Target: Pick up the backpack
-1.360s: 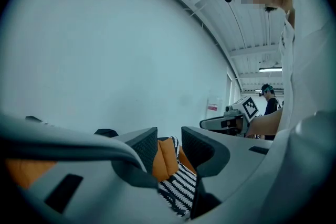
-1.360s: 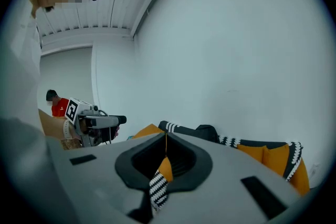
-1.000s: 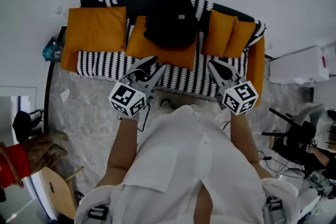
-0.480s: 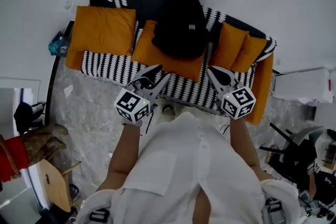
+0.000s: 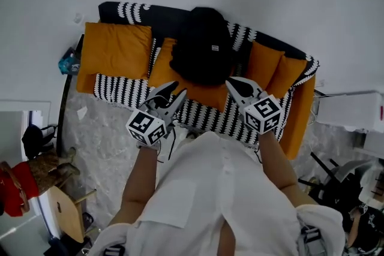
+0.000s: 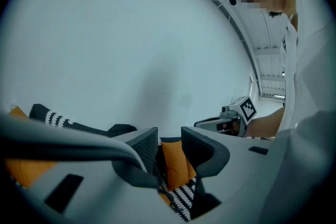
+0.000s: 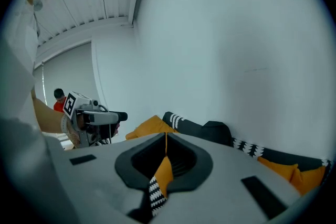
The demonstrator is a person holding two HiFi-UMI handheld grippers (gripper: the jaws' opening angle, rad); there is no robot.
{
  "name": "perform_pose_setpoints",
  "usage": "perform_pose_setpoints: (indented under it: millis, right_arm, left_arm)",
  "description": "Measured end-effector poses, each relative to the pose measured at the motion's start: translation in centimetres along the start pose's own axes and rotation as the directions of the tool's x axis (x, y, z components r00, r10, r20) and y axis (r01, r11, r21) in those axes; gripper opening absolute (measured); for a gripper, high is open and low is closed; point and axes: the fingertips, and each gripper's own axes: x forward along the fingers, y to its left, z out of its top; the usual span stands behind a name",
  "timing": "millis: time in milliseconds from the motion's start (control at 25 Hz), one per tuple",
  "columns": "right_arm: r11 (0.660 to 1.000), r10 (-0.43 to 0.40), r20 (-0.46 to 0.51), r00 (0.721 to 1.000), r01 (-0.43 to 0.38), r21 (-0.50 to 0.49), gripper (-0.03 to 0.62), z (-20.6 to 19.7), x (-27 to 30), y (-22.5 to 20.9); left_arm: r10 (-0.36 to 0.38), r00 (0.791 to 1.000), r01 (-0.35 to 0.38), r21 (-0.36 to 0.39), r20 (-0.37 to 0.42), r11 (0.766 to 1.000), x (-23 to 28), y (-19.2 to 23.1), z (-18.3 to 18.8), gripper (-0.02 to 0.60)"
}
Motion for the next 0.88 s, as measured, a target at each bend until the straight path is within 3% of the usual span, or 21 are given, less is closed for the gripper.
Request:
perform_pose_setpoints:
  millis: [320,880]
  right_arm:
    - [0.999,0.034,-0.051,0.998,-0.034,-0.009,0.02,-0.7,3.1,-5.0]
    - [0.999,-0.046,-0.116,0.992,0.045,-0.01,0.021,-0.8,10.4,-12.1]
  left_arm:
    - [0.084,0.996,-0.084,-0.04,0.013,0.996,4.2,3.5,0.5,0.149]
    - [0.026,0.999,-0.031,-0.108,-0.044,0.994,12.0,10.5,-0.7,0.149]
